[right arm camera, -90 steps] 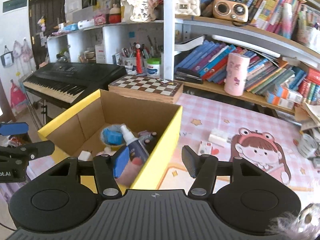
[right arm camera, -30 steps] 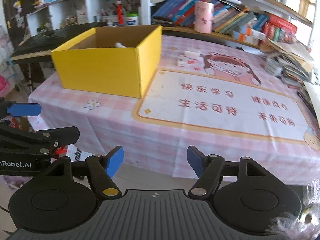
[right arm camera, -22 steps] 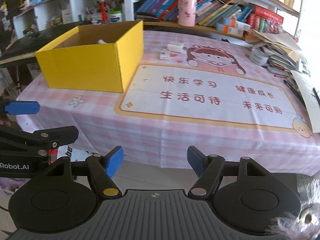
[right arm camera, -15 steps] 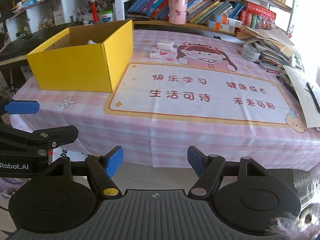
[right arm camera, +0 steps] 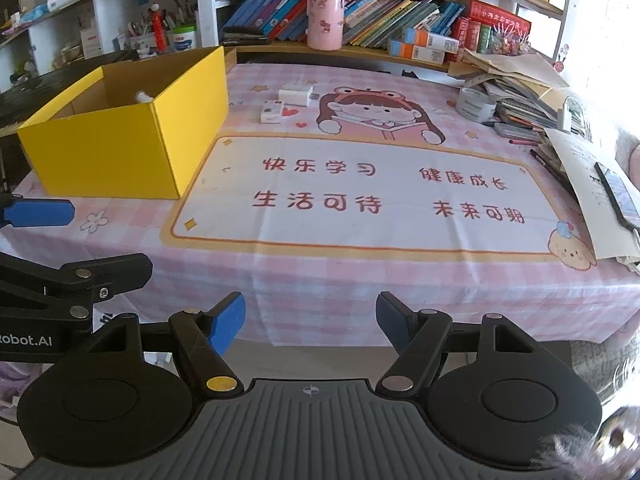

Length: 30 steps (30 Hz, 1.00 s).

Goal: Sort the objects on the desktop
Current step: 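Withdraw both grippers from the box back toward the table edge, then move both grippers toward the small white box and remaining charger plug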

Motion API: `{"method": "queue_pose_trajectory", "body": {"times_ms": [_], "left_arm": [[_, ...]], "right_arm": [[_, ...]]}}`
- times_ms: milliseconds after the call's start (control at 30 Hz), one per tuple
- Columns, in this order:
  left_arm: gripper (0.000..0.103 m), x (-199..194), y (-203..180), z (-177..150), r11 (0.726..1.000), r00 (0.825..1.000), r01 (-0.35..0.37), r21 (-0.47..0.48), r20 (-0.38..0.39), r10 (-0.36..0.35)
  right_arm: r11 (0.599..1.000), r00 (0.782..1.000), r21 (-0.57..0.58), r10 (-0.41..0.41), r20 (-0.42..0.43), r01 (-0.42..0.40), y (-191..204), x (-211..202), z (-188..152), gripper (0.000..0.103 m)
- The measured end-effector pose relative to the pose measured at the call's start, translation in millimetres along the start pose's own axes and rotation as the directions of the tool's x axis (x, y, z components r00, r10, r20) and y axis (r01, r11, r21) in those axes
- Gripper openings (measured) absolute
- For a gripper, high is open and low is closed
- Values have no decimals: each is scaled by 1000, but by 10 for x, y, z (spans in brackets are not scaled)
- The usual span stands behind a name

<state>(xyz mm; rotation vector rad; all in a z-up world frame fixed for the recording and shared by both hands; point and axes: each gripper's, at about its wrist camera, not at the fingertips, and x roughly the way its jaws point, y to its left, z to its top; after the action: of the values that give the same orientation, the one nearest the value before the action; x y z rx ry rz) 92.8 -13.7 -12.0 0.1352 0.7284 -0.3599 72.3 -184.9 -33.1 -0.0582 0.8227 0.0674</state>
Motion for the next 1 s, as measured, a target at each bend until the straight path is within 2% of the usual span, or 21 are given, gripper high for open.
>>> {"method": "queue_pose_trajectory", "body": {"times_ms": [500,1000], "left_arm": [[94,364,-148,345,1000,999,-23,-4,29,23],[94,879,-342,792,994,996,-87,-65,13,88]], "right_arm": [[1000,1000,-20,1,25,0,-329,269,316,71],[997,998,-53,64,-2,-64,-873,758,803,71]]}}
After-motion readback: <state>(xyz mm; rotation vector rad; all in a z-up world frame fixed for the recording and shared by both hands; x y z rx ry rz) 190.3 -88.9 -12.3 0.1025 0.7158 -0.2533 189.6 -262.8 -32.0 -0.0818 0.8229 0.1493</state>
